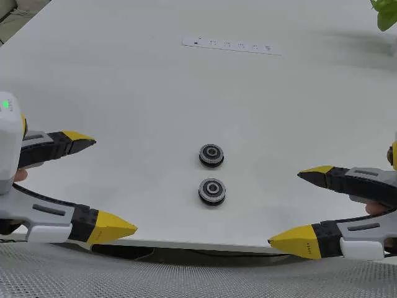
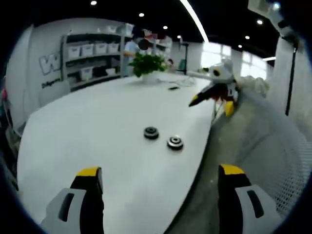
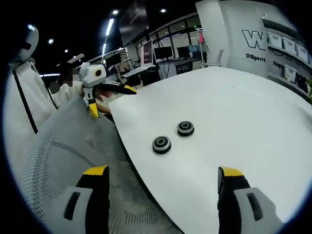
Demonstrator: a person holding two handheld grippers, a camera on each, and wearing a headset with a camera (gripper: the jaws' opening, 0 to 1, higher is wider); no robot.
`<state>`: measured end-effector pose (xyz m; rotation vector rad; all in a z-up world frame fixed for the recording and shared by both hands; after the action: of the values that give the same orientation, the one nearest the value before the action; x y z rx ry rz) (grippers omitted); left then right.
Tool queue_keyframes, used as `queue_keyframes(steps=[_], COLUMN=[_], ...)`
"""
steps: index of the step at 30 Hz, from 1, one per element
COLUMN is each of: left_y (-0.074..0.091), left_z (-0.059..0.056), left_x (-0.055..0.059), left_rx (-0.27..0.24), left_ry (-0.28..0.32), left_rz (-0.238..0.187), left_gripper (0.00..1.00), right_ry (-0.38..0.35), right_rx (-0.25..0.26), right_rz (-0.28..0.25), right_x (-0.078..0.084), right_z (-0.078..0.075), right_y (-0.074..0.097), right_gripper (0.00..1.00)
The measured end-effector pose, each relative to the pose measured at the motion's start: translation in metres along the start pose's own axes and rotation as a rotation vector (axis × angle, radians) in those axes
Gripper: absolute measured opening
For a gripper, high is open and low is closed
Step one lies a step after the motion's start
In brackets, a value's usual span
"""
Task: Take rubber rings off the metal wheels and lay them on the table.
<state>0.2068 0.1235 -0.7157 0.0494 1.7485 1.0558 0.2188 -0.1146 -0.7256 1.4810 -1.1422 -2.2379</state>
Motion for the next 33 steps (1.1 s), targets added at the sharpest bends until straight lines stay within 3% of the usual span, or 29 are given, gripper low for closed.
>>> queue_keyframes(steps=[3, 13, 25, 33], left_y=[0.001, 0.005, 0.010, 0.012], left_z=[-0.003, -0.008, -0.007, -0.007], left_x=[0.000, -0.003, -0.003, 0.001], left_rx=[0.009, 0.011, -0.017, -0.022], left_ry=[0.013, 0.023, 0.036, 0.075], left_rz=[-0.001, -0.020, -0.031, -0.035], left_gripper=[0.99, 1.00, 0.99, 1.00], right_ry=[0.003, -0.013, -0.021, -0.034], right_rx=[0.007, 0.012, -0.005, -0.021], right_rz=[0.014, -0.015, -0.015, 0.004], right_x=[0.002, 0.001, 0.005, 0.009], right_z=[-0.001, -0.001, 0.004, 0.006], right_y=[0.001, 0.006, 0.006, 0.004], right_gripper=[0.88, 0.89, 0.90, 0.90])
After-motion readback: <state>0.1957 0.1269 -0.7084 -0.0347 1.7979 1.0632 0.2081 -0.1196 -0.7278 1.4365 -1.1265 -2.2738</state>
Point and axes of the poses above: the centre of the closed fingertips' face, and the gripper's own axes: y roughly backward along the fingers, z roughly to its left, x roughly out of its underside, the point moved 1 cm from there along y, roughly backward along the fingers, and after that the axes turned 13 degrees about z, right-handed, at the moved point
